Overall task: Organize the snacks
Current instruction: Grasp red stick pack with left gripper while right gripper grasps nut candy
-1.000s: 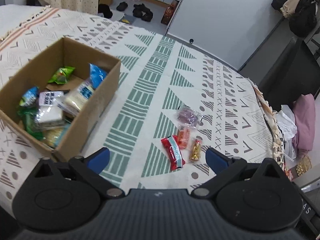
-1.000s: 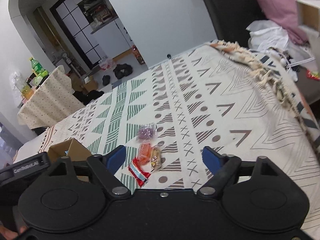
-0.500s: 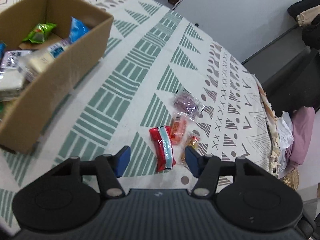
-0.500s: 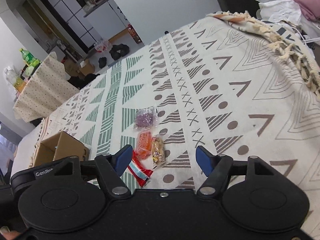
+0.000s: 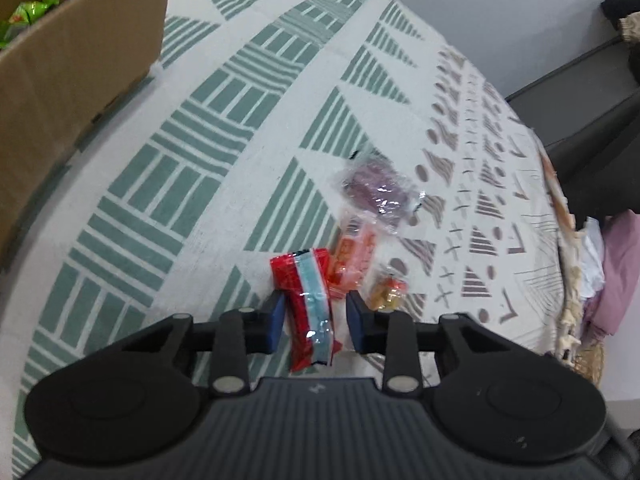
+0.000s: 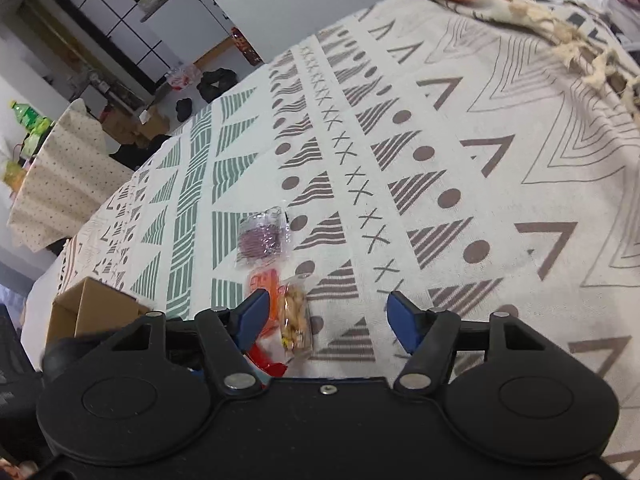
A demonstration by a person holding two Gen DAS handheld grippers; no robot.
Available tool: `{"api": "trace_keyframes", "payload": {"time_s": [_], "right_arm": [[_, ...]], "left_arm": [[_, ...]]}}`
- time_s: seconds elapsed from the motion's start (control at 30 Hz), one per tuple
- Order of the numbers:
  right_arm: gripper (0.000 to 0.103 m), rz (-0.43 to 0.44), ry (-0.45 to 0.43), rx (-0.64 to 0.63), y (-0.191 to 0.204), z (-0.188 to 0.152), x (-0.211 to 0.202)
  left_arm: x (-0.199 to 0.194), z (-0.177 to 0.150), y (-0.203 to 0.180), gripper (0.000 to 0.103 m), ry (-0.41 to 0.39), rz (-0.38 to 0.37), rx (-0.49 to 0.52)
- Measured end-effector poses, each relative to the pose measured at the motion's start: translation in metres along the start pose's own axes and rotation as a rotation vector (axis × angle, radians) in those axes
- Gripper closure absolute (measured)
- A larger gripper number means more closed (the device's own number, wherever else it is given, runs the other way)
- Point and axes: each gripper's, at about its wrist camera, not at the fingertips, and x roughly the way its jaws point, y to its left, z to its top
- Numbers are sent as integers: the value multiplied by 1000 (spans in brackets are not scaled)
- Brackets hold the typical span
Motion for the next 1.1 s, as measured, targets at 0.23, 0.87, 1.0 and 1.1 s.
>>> {"api": "trace_keyframes", "payload": {"time_s": [0.23, 0.87, 1.0, 1.1], "right_arm": [[42, 15, 43, -14, 6, 4, 19], [84, 21, 69, -118, 33, -7, 27], [83, 48, 33, -121, 41, -7, 9], [83, 71, -7, -142, 52, -9, -5]], "left_arm": [[7, 6, 0, 82, 7, 6, -18], [-48, 10, 23, 83, -80, 20, 18], [-67, 8, 22, 83, -110, 7, 53], [-82, 8, 24, 83, -137, 4, 72]]}}
